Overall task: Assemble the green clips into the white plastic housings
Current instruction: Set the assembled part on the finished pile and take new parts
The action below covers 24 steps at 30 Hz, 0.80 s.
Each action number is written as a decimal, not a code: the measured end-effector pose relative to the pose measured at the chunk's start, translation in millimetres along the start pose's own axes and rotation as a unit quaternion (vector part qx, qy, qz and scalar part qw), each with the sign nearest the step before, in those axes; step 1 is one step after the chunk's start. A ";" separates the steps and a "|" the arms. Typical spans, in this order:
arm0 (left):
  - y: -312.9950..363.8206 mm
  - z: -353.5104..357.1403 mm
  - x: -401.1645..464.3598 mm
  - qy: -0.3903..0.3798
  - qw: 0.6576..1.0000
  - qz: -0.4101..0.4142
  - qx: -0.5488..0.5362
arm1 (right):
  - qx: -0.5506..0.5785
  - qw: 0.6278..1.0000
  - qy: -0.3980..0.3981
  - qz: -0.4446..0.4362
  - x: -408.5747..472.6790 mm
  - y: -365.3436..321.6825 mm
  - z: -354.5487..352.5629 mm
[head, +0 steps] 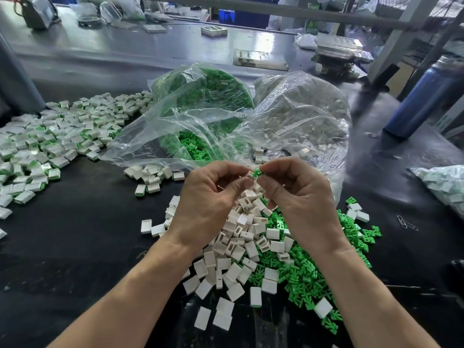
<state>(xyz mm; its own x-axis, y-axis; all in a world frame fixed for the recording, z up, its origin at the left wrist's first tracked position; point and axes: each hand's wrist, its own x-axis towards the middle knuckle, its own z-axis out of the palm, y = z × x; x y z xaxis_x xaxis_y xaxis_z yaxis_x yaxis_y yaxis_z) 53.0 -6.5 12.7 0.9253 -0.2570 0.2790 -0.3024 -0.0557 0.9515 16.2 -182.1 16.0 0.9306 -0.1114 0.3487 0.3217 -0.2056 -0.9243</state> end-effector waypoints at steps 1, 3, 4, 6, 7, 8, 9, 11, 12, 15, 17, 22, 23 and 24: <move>0.3 0.1 0.1 0.000 1.000 -0.002 0.003 | -0.009 1.000 0.002 -0.003 0.0 0.2 -0.1; 0.9 -0.2 -0.3 -0.001 1.000 -0.005 0.009 | -0.028 1.000 0.005 -0.007 0.1 0.9 0.2; 1.3 -0.4 -0.4 -0.004 1.000 -0.008 0.008 | -0.039 0.999 0.004 -0.010 0.2 1.6 0.5; 2.3 -0.2 -0.8 -0.013 1.000 -0.017 -0.007 | -0.071 0.997 -0.001 -0.024 0.4 2.3 0.3; 2.6 0.1 -1.0 -0.015 1.000 -0.020 -0.013 | -0.084 0.996 -0.002 -0.029 0.6 2.3 -0.2; 2.5 0.2 -0.9 -0.015 1.000 -0.021 -0.014 | -0.093 0.995 -0.003 -0.033 1.0 2.1 -1.0; 2.2 0.3 -0.9 -0.014 1.000 -0.019 -0.010 | -0.103 0.994 -0.004 -0.037 1.5 1.8 -1.8; 0.9 0.0 -0.7 -0.013 1.000 -0.010 0.007 | -0.129 0.990 -0.009 -0.050 2.5 0.8 -2.8; 0.1 -0.3 -0.7 -0.014 1.000 -0.007 0.014 | -0.138 0.989 -0.012 -0.054 2.8 0.3 -3.1; -1.7 -1.9 -0.1 -0.020 0.999 -0.009 0.025 | -0.152 0.986 -0.023 -0.064 3.0 -0.8 -4.4; -2.9 -2.8 0.6 -0.022 0.999 -0.008 0.033 | -0.163 0.984 -0.028 -0.066 3.5 -1.6 -5.2; -3.1 -2.1 1.1 -0.023 1.000 -0.007 0.014 | -0.100 0.995 -0.017 -0.019 1.6 -0.8 -5.3; -2.8 -1.8 1.1 -0.023 1.000 -0.006 0.002 | -0.053 0.999 -0.010 0.005 1.0 -1.1 -4.3; -2.3 -1.6 1.4 -0.022 1.000 -0.005 -0.009 | -0.005 1.000 -0.004 0.026 0.8 -1.6 -2.9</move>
<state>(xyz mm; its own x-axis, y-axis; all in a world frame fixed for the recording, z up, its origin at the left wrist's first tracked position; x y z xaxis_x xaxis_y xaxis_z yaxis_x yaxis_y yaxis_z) 55.4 -5.2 11.0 0.9169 -0.2995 0.2638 -0.2884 -0.0405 0.9567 15.9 -184.7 18.2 0.9475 -0.1141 0.2986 0.2709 -0.2092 -0.9396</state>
